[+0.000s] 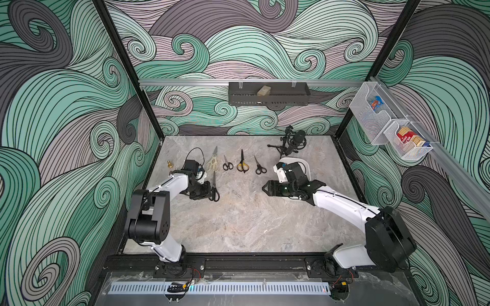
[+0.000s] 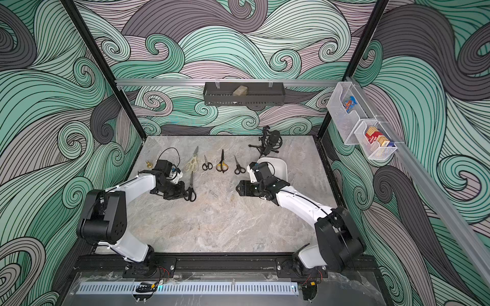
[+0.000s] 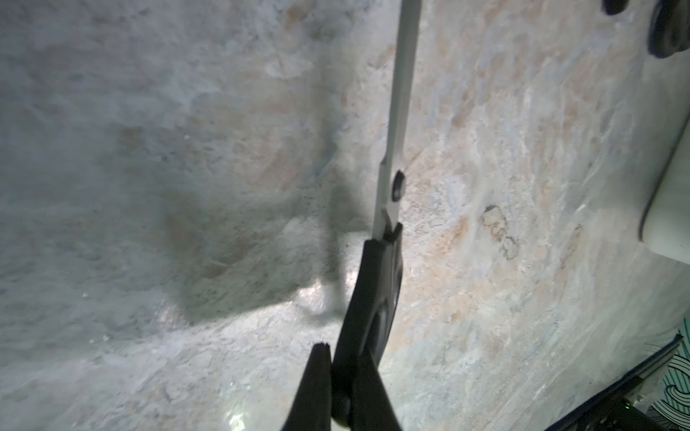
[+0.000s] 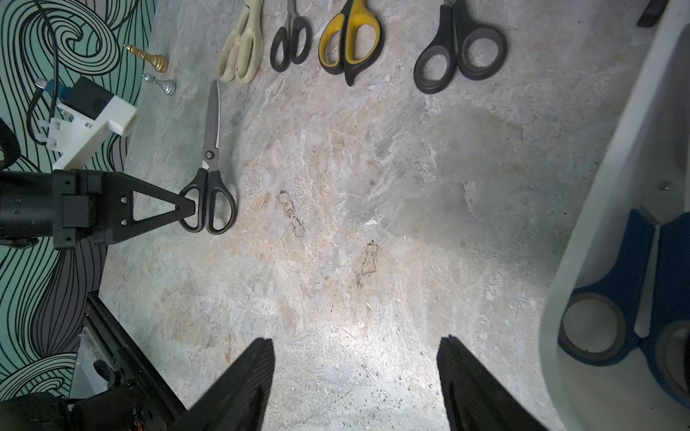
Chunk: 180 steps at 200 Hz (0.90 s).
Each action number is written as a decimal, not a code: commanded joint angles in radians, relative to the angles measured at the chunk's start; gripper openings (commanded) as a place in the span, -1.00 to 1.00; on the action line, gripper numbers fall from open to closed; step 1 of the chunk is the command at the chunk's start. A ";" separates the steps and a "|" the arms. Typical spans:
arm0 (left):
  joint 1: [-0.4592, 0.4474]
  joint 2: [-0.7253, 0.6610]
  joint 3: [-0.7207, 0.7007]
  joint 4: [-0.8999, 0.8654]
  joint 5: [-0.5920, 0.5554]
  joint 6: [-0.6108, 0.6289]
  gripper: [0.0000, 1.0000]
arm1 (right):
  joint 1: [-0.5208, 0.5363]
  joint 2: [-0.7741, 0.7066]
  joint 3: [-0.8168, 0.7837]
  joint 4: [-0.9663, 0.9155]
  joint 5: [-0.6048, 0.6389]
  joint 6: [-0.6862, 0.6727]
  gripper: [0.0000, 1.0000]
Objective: Take the scissors out of the storage box
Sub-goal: Place the scissors at the center of the board.
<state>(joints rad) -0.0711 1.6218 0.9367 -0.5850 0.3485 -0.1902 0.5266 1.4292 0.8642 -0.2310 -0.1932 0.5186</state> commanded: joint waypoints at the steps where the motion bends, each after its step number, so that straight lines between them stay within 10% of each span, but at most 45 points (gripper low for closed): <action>1: 0.010 0.033 0.030 -0.059 -0.095 0.021 -0.81 | -0.004 0.026 0.012 -0.018 -0.009 -0.029 0.46; 180: 0.014 0.021 0.142 -0.144 -0.221 0.000 -0.41 | -0.101 0.018 0.019 -0.022 0.037 -0.043 0.46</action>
<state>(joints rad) -0.0654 1.6615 0.9977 -0.6659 0.1440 -0.1921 0.4747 1.4609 0.8650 -0.2363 -0.1883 0.4839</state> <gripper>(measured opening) 0.291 0.731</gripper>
